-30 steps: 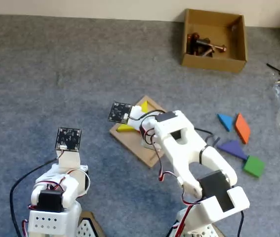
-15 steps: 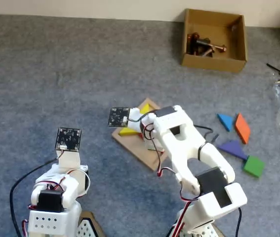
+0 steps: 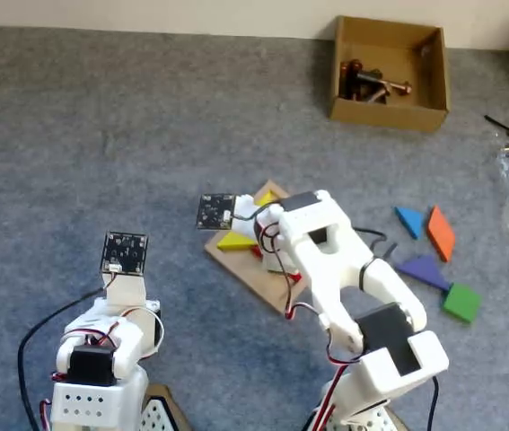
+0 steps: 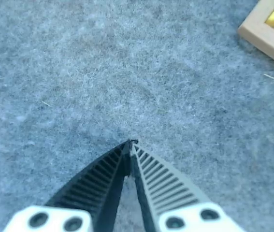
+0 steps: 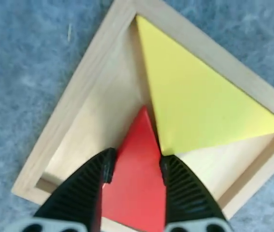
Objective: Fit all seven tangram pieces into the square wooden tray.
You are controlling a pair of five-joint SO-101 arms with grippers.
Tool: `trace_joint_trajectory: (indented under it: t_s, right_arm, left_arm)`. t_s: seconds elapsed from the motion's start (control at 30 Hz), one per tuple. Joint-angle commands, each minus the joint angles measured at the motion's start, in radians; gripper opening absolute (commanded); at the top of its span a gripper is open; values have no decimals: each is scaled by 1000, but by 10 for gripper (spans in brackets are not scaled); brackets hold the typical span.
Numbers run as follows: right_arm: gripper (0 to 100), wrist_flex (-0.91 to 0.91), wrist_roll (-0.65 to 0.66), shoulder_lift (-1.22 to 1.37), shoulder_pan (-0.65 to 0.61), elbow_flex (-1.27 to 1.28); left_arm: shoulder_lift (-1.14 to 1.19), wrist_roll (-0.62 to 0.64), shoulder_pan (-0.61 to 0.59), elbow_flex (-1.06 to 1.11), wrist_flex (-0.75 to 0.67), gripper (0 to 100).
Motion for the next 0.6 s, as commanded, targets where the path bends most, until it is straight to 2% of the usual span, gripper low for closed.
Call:
trace_joint_trajectory:
  t_s: [0.0, 0.23, 0.57]
  right_arm:
    - [6, 91, 6, 13, -7, -10]
    - [6, 205, 5, 15, -5, -90]
    - [6, 205, 3, 13, -5, -97]
  left_arm:
    - [-7, 8, 15, 19, -2, 5]
    - [-7, 8, 15, 19, -2, 5]
    - [-7, 8, 15, 19, -2, 5]
